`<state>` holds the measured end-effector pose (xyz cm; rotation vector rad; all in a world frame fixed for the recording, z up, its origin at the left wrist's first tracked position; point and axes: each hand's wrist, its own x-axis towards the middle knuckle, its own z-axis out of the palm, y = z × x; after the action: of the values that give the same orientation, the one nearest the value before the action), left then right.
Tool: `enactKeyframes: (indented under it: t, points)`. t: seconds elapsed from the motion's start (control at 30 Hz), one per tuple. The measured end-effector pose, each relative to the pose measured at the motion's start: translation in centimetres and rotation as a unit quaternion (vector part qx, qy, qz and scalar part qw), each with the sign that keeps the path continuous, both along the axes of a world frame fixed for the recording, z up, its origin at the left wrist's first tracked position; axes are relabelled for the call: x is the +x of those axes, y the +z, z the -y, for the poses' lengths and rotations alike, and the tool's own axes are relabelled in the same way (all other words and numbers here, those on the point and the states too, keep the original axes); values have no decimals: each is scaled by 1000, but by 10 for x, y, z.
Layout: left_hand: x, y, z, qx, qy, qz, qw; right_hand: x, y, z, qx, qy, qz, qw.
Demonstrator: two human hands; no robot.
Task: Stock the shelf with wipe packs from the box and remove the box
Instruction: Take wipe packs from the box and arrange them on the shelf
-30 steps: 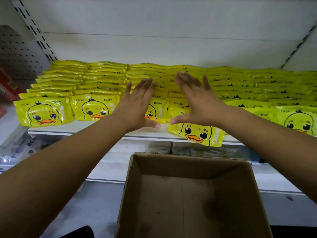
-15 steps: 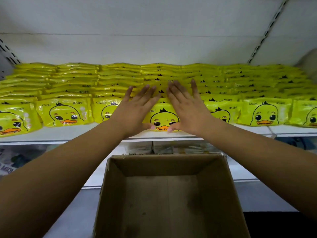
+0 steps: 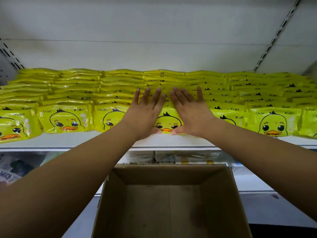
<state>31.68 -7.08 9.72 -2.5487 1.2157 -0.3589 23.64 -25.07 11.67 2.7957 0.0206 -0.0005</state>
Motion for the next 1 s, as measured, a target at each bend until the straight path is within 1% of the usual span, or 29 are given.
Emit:
enactKeyframes:
  t: [0.27, 0.37, 0.47, 0.6, 0.73, 0.83, 1.0]
  points:
    - [0, 2, 7, -13, 18, -6, 1000, 3, 5, 2, -1, -2, 3, 1000]
    - [-6, 8, 5, 0, 31, -24, 999, -6, 11, 8, 24, 3, -6, 1000]
    - [-14, 16, 6, -19, 49, -55, 997, -24, 25, 26, 62, 5, -4, 998]
    - [-31, 29, 27, -66, 13, -120, 990, -57, 40, 58, 116, -29, -5, 993]
    - [-47, 36, 69, -69, -39, -155, 985, -85, 33, 81, 169, -57, -7, 984]
    - [-56, 40, 100, -62, -48, -185, 980, -93, 23, 95, 162, -69, -18, 984]
    - [-56, 38, 134, -27, 1, -200, 979, -86, 16, 116, 131, -79, -47, 987]
